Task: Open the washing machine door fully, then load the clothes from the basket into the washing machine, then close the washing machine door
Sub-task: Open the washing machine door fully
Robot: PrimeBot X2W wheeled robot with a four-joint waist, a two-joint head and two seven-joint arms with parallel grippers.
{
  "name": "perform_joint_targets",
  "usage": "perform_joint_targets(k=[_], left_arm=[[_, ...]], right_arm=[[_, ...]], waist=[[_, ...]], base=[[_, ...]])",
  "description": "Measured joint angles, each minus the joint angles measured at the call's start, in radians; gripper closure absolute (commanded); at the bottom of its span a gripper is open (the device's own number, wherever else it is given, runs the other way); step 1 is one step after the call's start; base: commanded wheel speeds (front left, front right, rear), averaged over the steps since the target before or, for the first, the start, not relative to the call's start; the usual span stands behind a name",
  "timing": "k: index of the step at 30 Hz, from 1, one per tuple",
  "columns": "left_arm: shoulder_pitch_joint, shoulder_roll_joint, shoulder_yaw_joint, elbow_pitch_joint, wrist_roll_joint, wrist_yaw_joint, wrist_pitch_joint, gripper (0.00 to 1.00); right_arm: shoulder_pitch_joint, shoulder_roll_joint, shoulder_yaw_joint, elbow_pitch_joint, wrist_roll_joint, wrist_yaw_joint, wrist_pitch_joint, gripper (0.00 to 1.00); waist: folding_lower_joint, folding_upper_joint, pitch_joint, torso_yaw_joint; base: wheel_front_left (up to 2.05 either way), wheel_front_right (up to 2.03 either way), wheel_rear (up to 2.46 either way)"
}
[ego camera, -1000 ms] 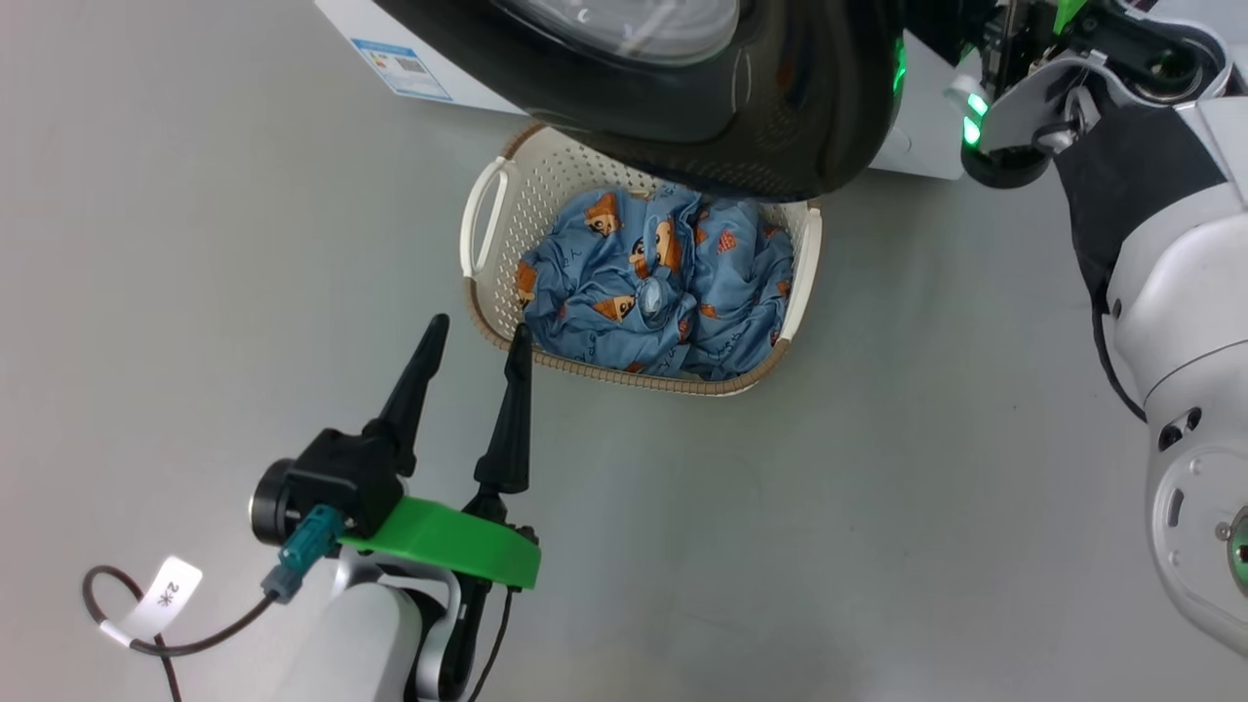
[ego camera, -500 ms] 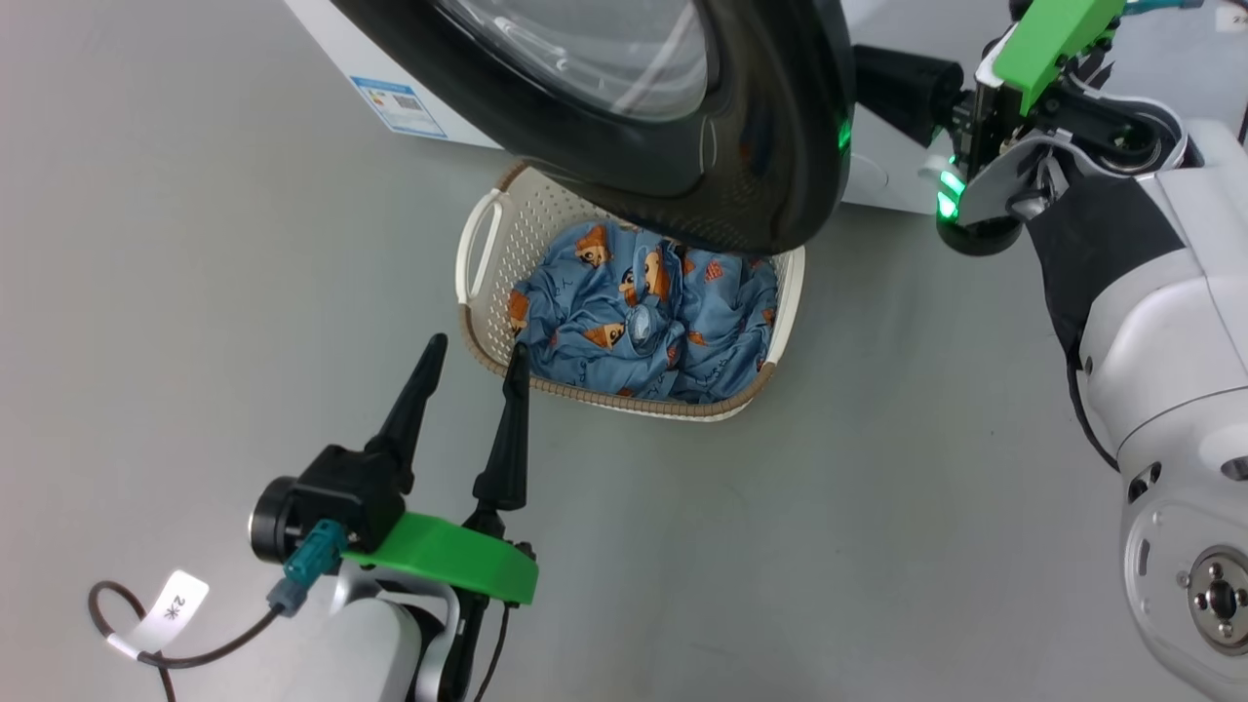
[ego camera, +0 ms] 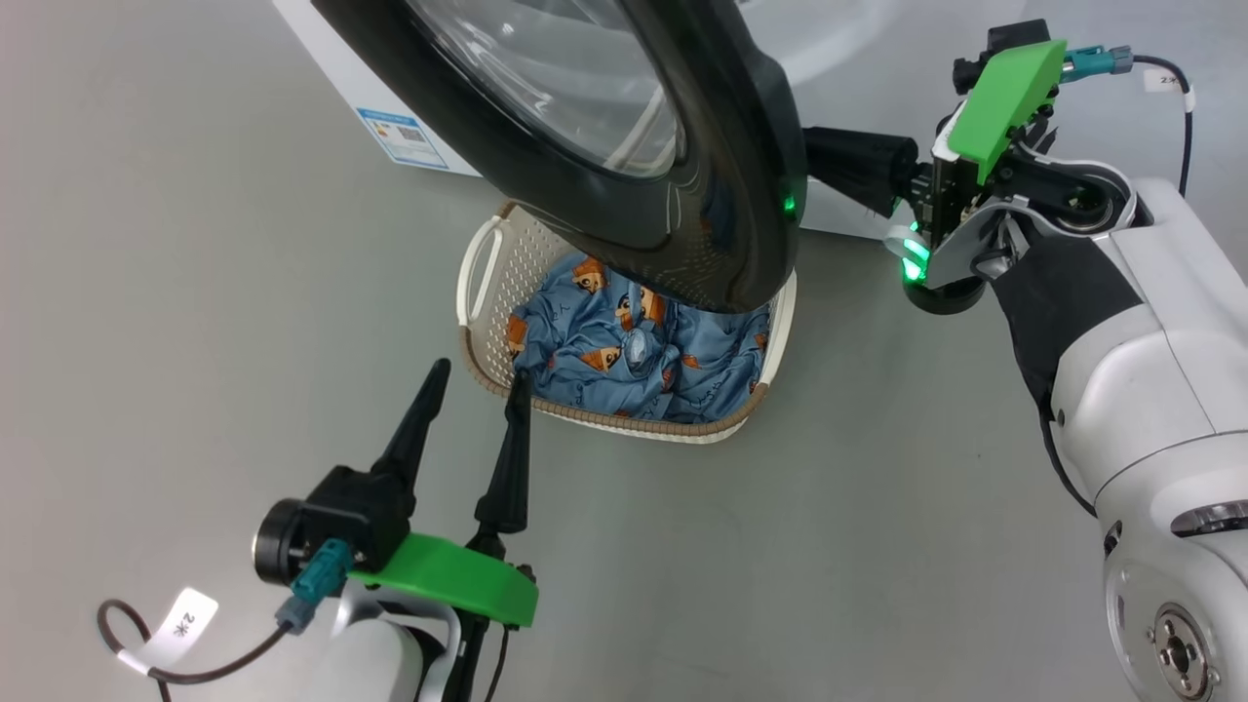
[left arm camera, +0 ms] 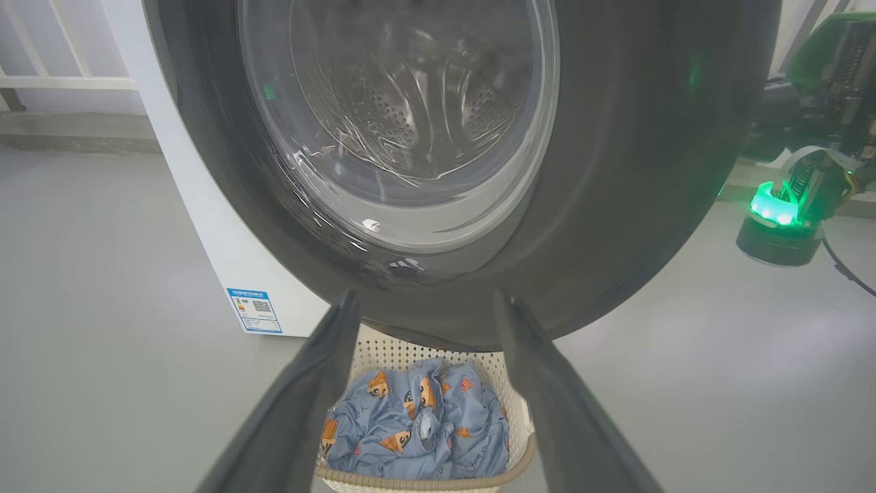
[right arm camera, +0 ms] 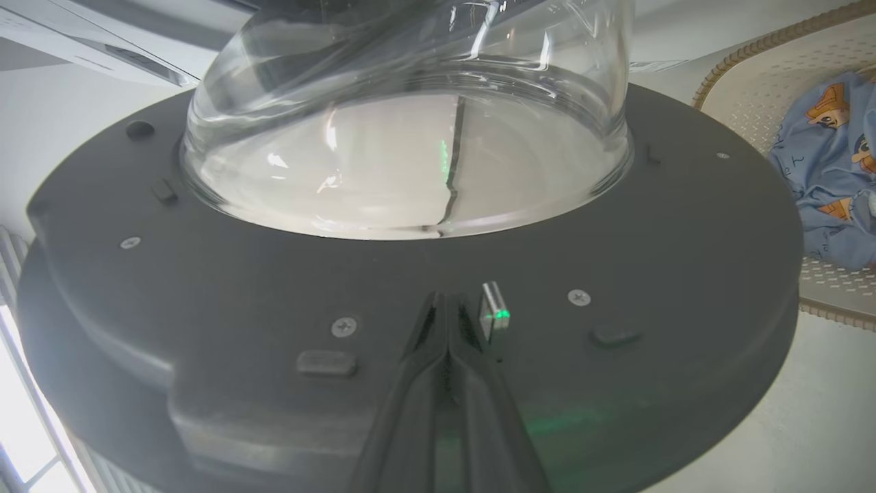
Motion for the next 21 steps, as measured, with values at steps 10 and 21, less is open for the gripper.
perform_joint_targets(k=[10,21], left_arm=[[0.007,0.0,0.003,0.002,0.007,0.0,0.0,0.0],[0.022,0.001,0.01,0.003,0.015,0.0,0.0,0.0]], right_arm=[[0.04,-0.001,0.16,-0.048,0.149,0.0,0.007,1.0],[0.095,-0.001,0.348,-0.108,0.3,0.0,-0.003,1.0]], waist=[[0.0,0.0,-0.015,0.001],[0.0,0.0,-0.032,-0.006]], base=[[0.0,0.0,0.0],[0.0,0.0,0.0]])
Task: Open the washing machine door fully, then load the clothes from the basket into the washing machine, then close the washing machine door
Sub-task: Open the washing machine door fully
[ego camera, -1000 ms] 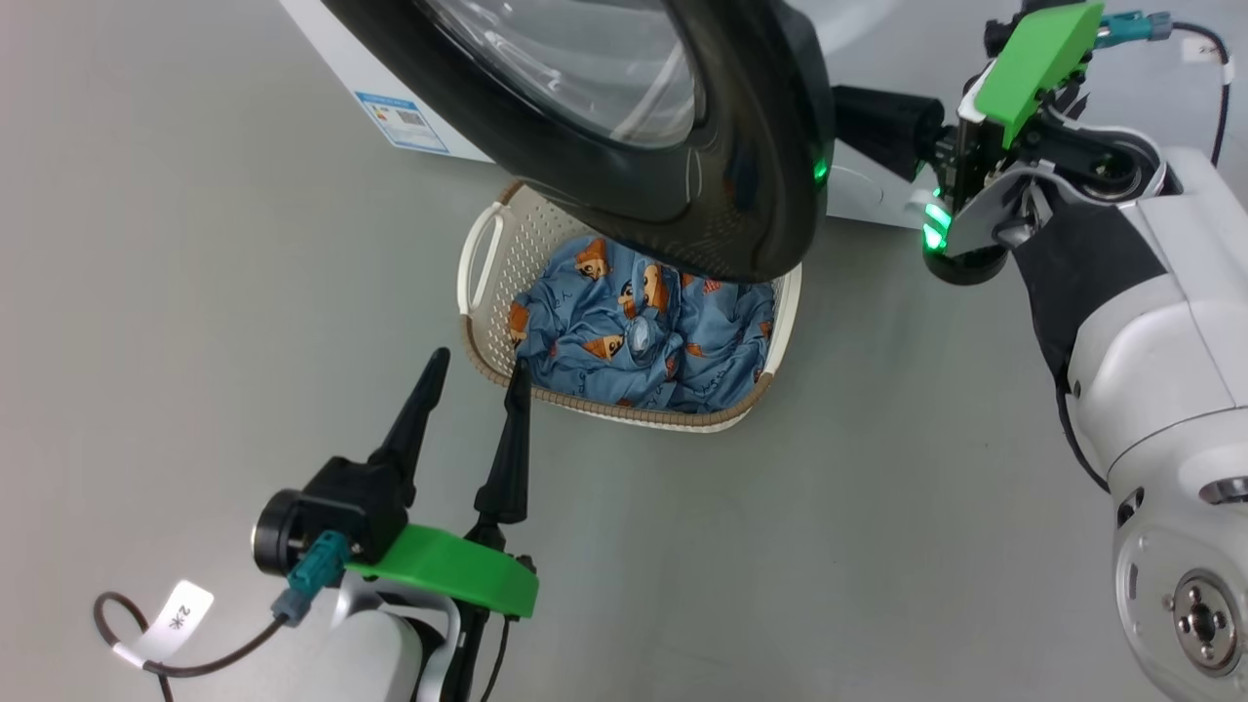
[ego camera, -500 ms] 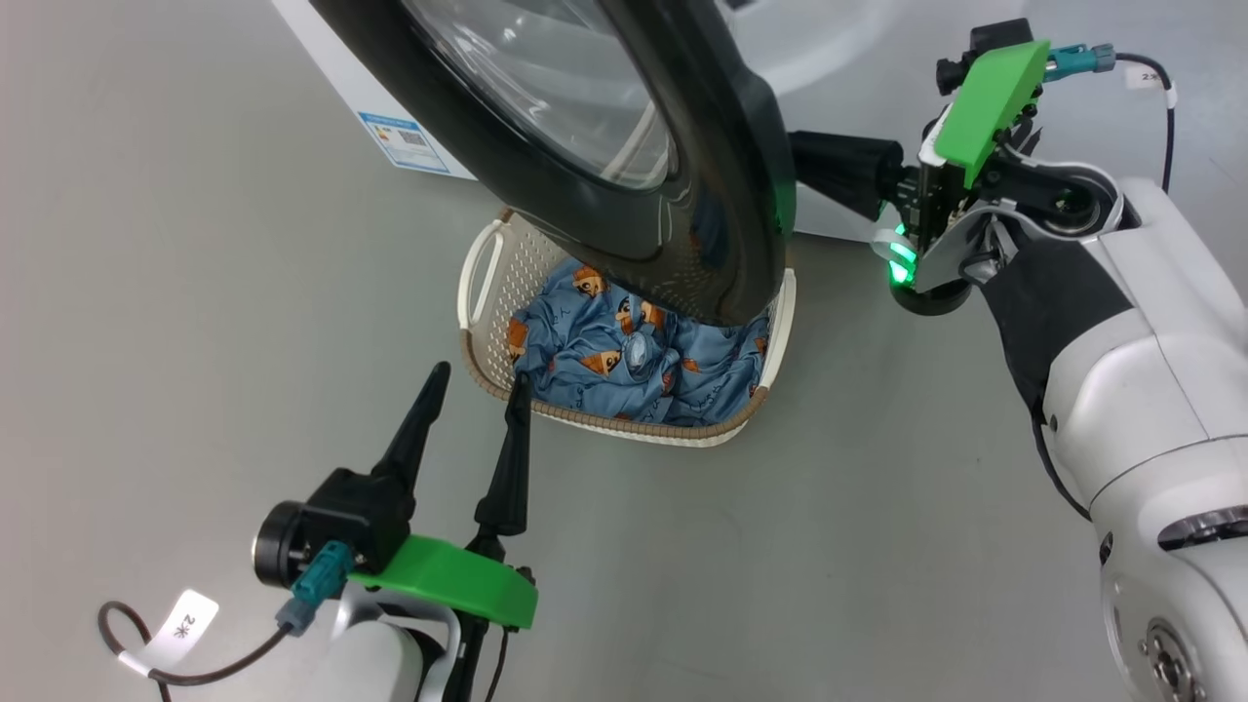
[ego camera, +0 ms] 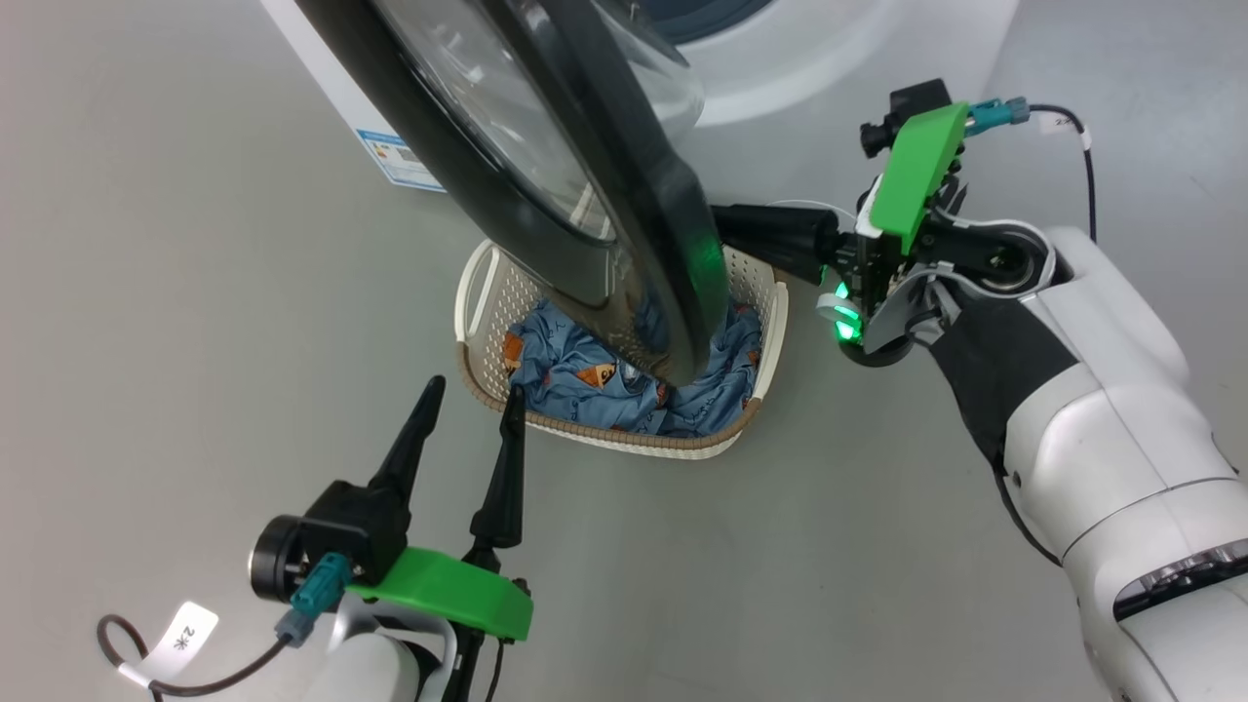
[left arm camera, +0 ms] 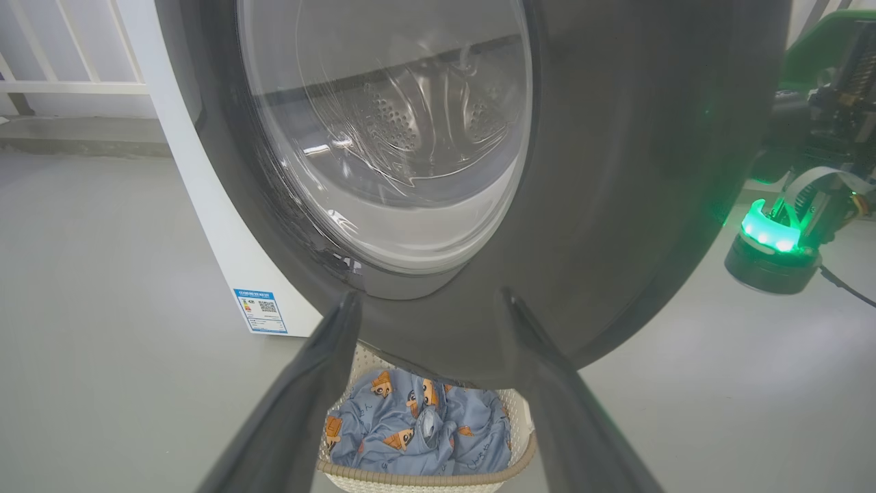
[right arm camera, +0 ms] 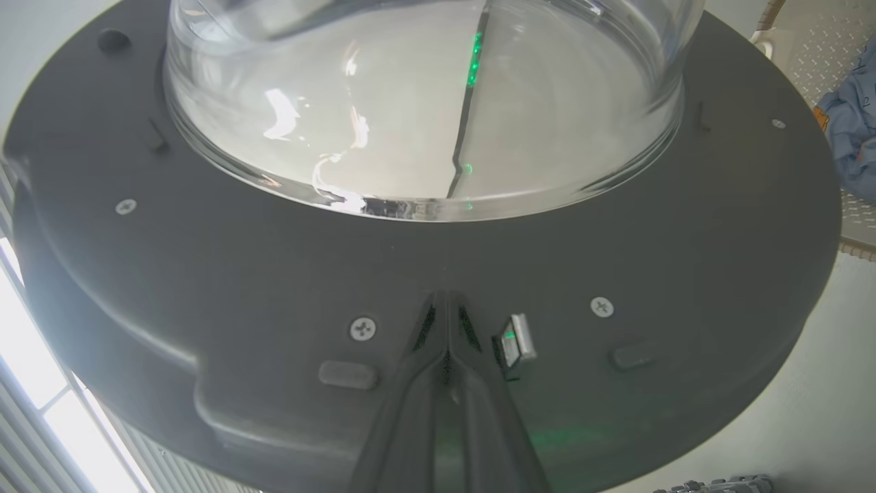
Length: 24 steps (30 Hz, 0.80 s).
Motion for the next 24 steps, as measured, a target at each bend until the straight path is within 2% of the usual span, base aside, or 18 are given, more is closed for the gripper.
perform_joint_targets(k=[17,24], left_arm=[[0.01,0.002,0.003,0.001,0.018,0.0,0.0,0.0],[0.025,0.003,0.006,0.001,0.024,0.0,0.0,0.0]], right_arm=[[0.052,0.0,0.291,-0.104,0.223,0.0,-0.052,1.0],[0.052,0.001,0.367,-0.126,0.288,0.0,-0.081,1.0]], waist=[[0.0,0.0,-0.029,-0.002],[0.0,0.0,-0.032,-0.003]], base=[[0.0,0.0,0.0],[0.0,0.0,0.0]])
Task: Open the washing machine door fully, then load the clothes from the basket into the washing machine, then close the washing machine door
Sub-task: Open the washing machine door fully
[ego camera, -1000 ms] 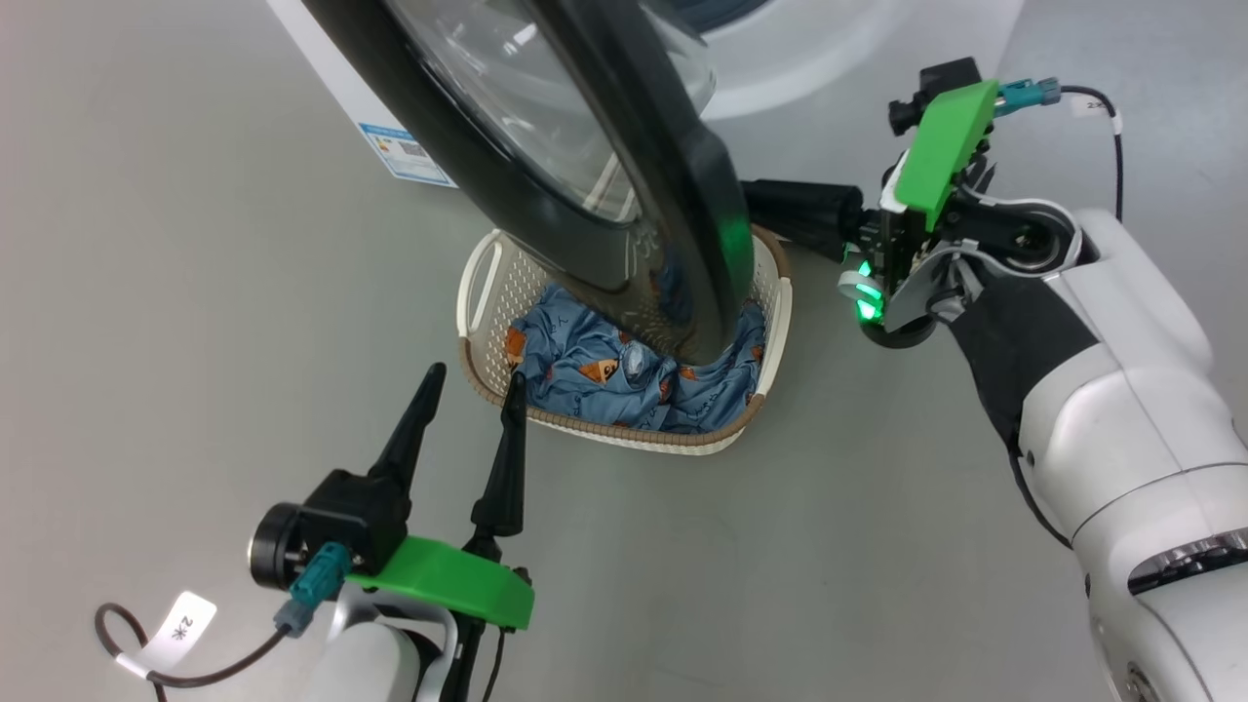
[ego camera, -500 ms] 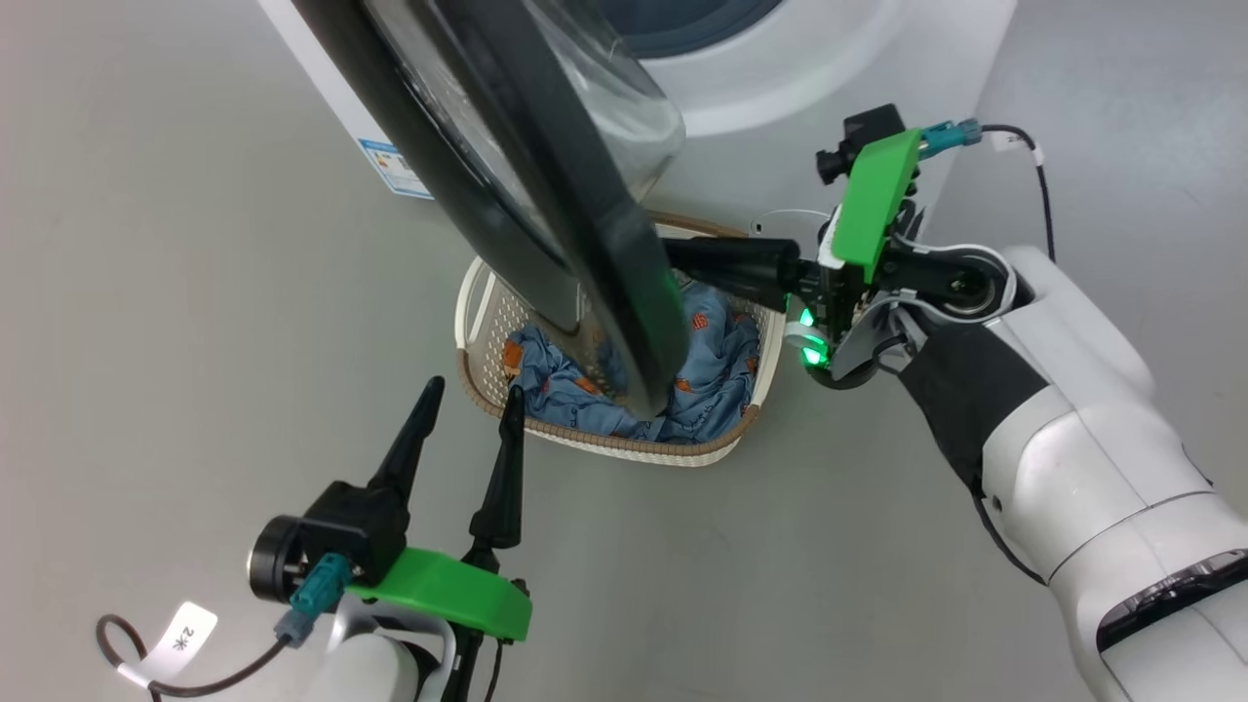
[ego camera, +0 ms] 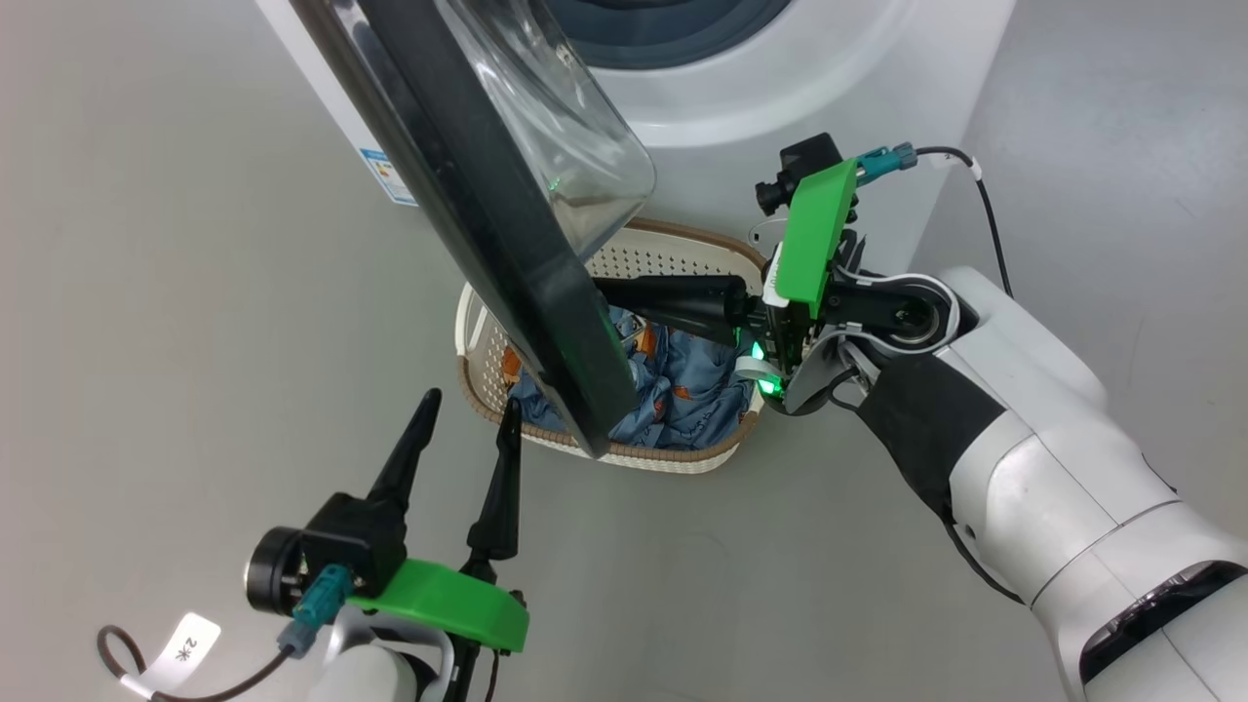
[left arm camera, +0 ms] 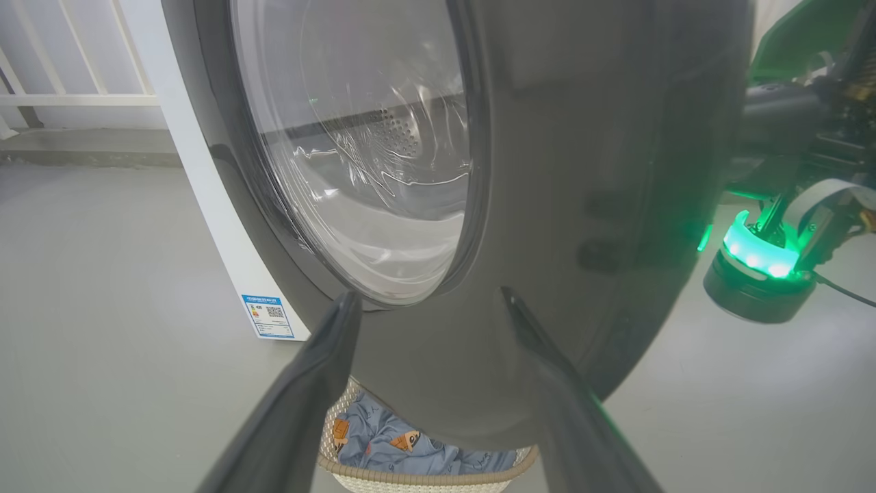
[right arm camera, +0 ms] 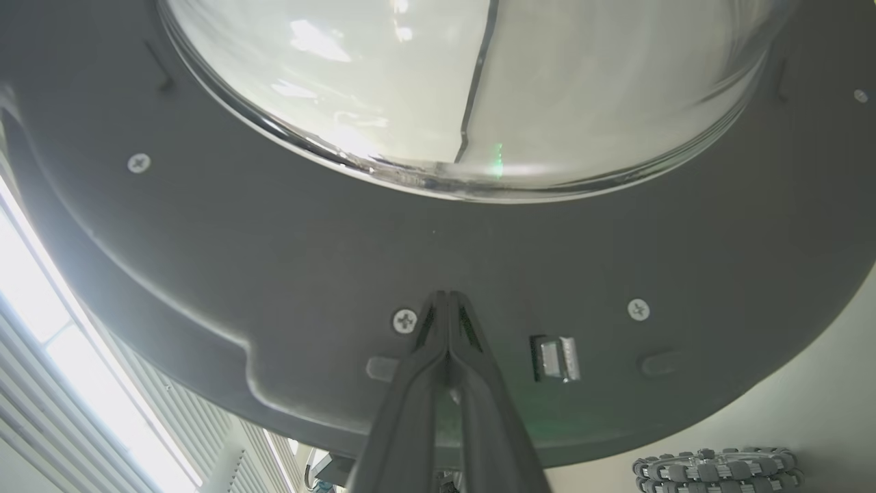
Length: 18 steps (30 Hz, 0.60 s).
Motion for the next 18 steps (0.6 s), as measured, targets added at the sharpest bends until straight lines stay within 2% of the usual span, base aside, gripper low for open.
perform_joint_targets(k=[18], left_arm=[[0.0,0.003,0.007,0.0,0.002,-0.001,0.0,0.0]], right_arm=[[0.0,-0.004,0.123,-0.019,0.096,0.0,-0.061,1.0]], waist=[[-0.0001,0.0,-0.007,-0.004]], base=[[0.0,0.0,0.0]])
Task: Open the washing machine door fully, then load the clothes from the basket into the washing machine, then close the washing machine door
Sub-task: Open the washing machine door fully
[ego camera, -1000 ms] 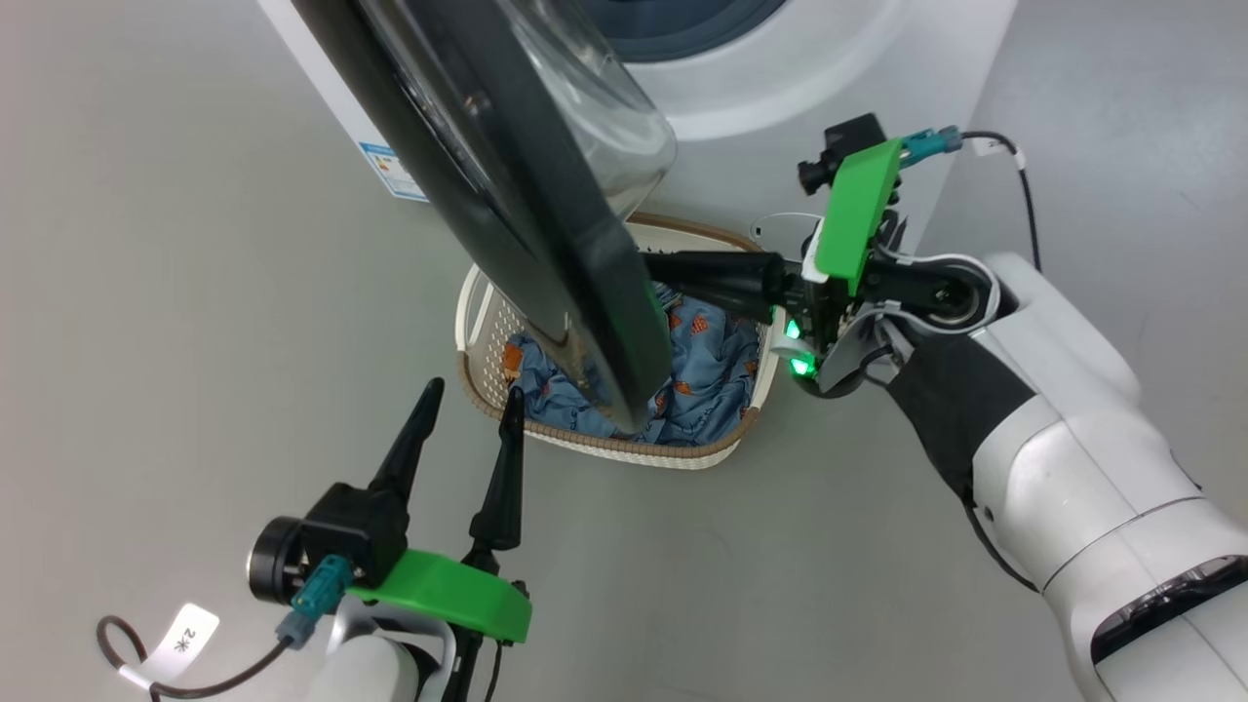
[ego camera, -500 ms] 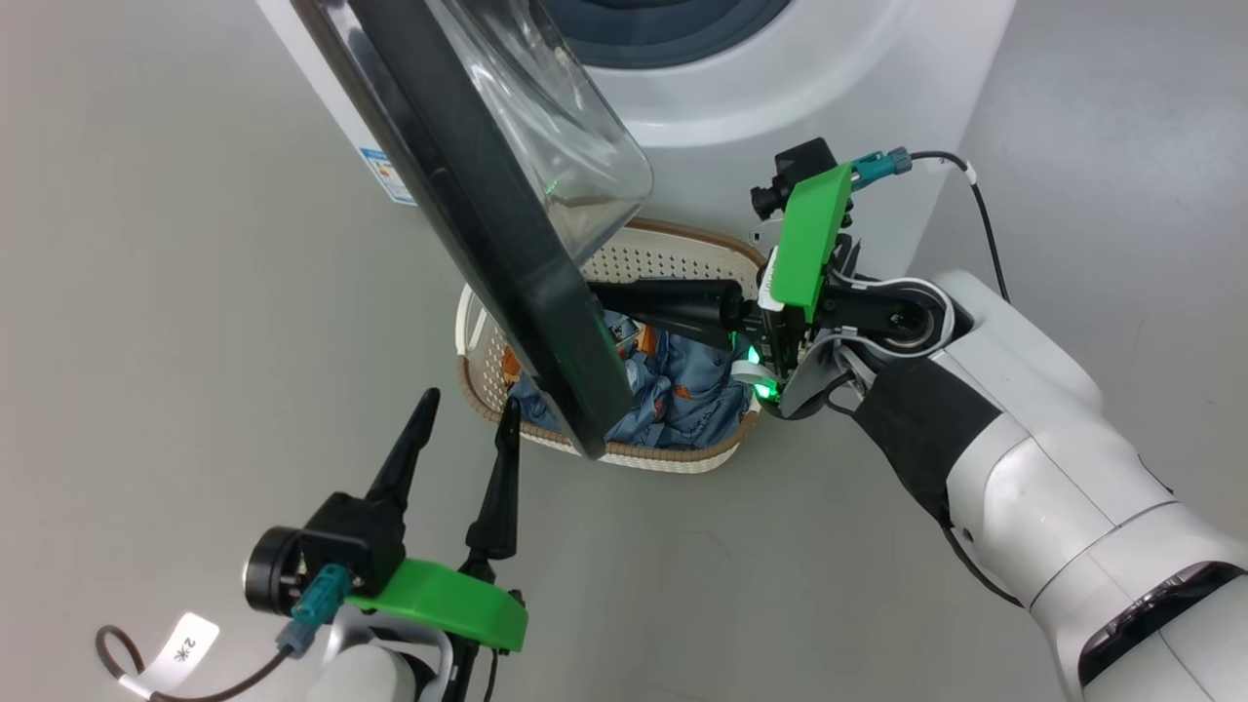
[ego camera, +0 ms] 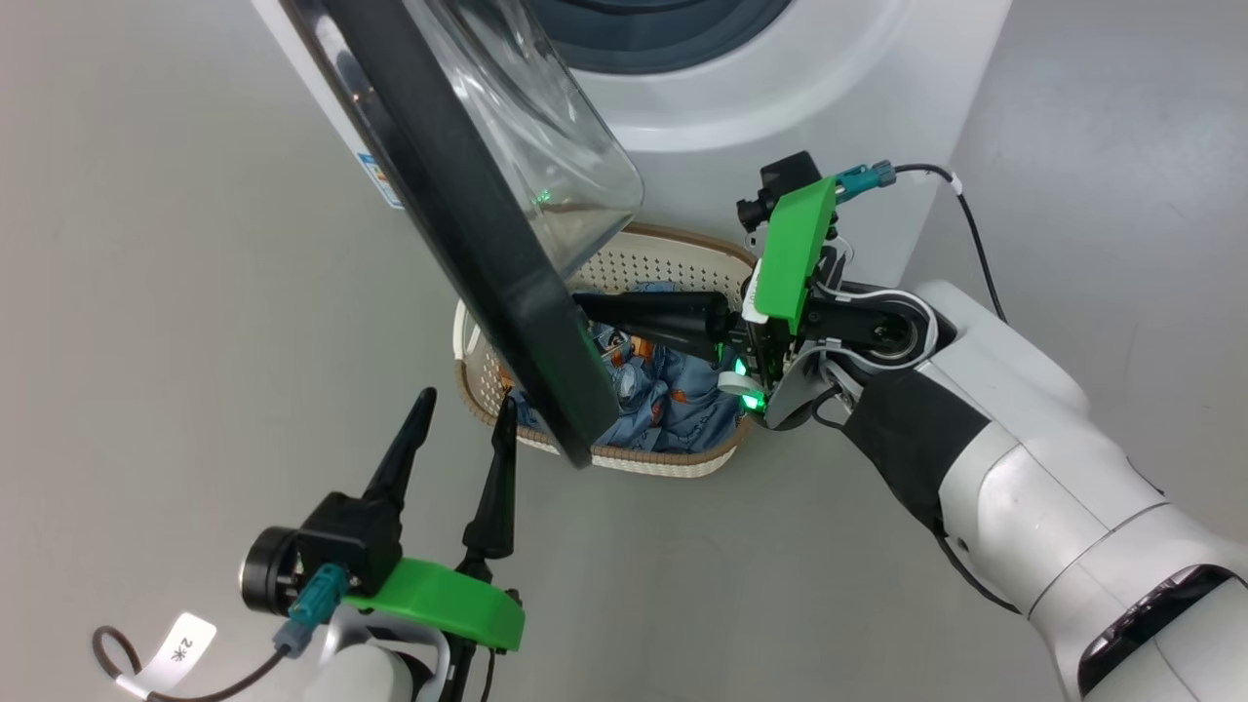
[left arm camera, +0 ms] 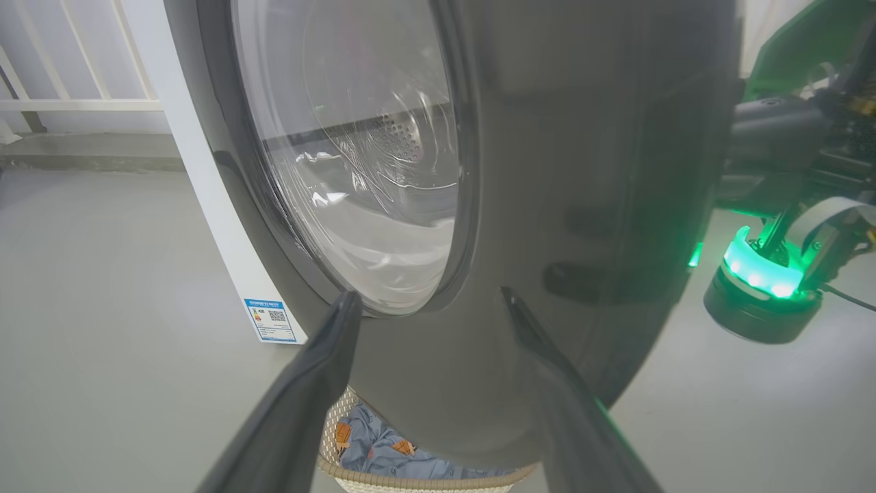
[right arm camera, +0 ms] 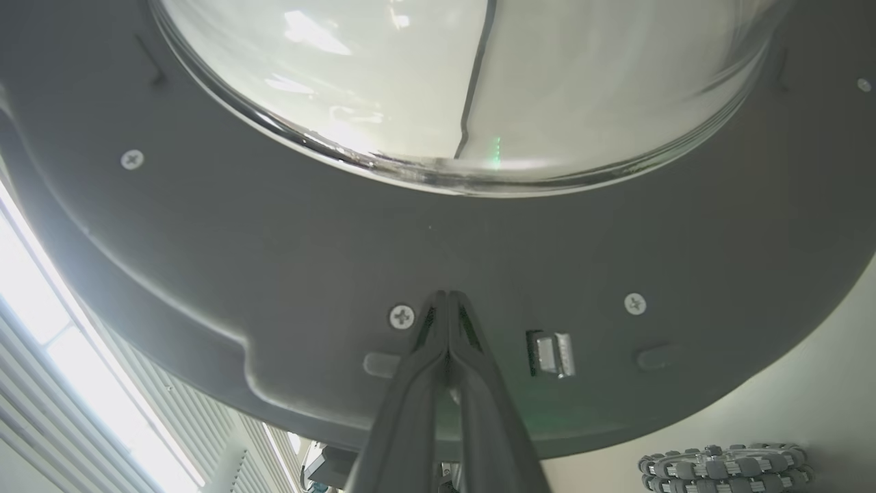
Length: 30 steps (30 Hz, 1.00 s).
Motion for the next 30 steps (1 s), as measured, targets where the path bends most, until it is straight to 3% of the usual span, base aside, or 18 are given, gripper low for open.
perform_joint_targets(k=[8,14,23,27,30], left_arm=[[0.005,0.0,0.02,0.006,0.011,0.0,0.0,0.0],[0.04,0.001,0.037,0.01,0.028,0.0,0.0,0.0],[0.071,0.002,0.079,0.011,0.045,-0.001,0.0,0.0],[0.083,0.002,0.093,0.012,0.059,-0.009,0.0,0.0],[0.087,0.002,0.105,0.011,0.062,-0.009,0.0,0.0]], right_arm=[[0.034,-0.072,0.029,-0.099,-0.03,0.0,-0.108,1.0],[0.124,-0.174,0.06,-0.23,-0.16,0.0,-0.272,1.0],[0.25,-0.34,0.15,-0.465,-0.584,0.0,-0.71,1.0],[0.315,-0.398,0.159,-0.492,-0.774,0.0,-0.904,1.0],[0.372,-0.419,0.107,-0.473,-0.891,0.0,-0.976,1.0]], waist=[[0.0,0.0001,-0.037,-0.013],[0.0,0.0,-0.074,-0.039],[0.0,0.0001,-0.121,-0.101],[0.0,0.0,-0.139,-0.126],[0.0,0.0,-0.153,-0.143]], base=[[0.0,0.0,0.0],[0.0,0.0,0.0],[0.0,0.0,0.0],[0.0,0.0,0.0],[0.0,0.0,0.0]])
